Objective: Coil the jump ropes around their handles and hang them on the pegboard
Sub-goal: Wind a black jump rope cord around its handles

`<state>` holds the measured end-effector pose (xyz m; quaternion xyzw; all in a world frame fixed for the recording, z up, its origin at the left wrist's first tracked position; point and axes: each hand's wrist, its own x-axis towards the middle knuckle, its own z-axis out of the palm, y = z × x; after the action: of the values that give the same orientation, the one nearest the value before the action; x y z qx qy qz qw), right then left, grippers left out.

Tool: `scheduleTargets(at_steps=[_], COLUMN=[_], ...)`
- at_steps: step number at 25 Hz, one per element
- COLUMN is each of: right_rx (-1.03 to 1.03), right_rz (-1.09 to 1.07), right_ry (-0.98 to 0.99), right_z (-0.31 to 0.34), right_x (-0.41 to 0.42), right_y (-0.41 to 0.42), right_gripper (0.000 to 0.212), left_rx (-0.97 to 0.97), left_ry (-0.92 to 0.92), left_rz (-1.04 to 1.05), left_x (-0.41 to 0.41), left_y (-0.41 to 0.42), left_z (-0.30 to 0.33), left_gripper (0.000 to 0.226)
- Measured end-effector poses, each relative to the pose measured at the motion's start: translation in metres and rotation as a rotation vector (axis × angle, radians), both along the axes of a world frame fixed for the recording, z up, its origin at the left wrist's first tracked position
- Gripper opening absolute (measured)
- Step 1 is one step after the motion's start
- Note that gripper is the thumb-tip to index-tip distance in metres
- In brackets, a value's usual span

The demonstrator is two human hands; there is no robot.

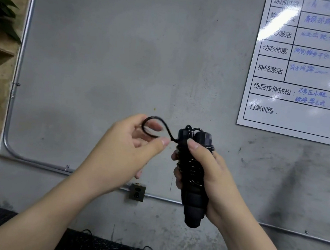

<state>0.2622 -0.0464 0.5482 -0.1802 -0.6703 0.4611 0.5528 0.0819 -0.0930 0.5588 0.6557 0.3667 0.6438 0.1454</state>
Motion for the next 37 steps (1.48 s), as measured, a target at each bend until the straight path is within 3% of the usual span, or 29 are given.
scheduleTargets(at_steps=[5, 12, 15, 18, 20, 24, 31, 37], right_rx=[-0.103, -0.186, -0.206, -0.190, -0.188, -0.190, -0.056, -0.008], right_rz=[0.161, 0.374, 0.422, 0.452, 0.466, 0.458, 0.210, 0.134], right_ry=[0.051, 0.038, 0.013, -0.016, -0.016, 0.017, -0.040, -0.088], right_z=[0.000, -0.006, -0.010, -0.013, -0.014, -0.010, -0.004, -0.005], right_x=[0.001, -0.006, -0.007, -0.009, -0.010, -0.008, -0.001, 0.000], right_y=[0.003, 0.002, 0.003, 0.001, 0.001, 0.005, 0.002, 0.000], right_gripper=[0.052, 0.058, 0.069, 0.055, 0.051, 0.064, 0.048, 0.050], left_rx=[0.168, 0.481, 0.416, 0.262, 0.250, 0.327, 0.405, 0.426], left_ry=[-0.133, 0.036, 0.006, -0.065, -0.068, 0.061, 0.439, 0.509], left_rz=[-0.116, 0.128, -0.014, -0.221, -0.232, -0.010, 0.220, 0.311], left_x=[0.004, 0.005, 0.001, -0.001, -0.003, -0.006, -0.008, -0.003], left_y=[0.002, 0.005, 0.005, 0.003, 0.001, -0.004, -0.002, 0.001], left_z=[-0.005, -0.009, -0.005, -0.002, -0.001, 0.000, -0.004, -0.005], left_gripper=[0.026, 0.017, 0.011, 0.019, 0.027, 0.031, 0.029, 0.034])
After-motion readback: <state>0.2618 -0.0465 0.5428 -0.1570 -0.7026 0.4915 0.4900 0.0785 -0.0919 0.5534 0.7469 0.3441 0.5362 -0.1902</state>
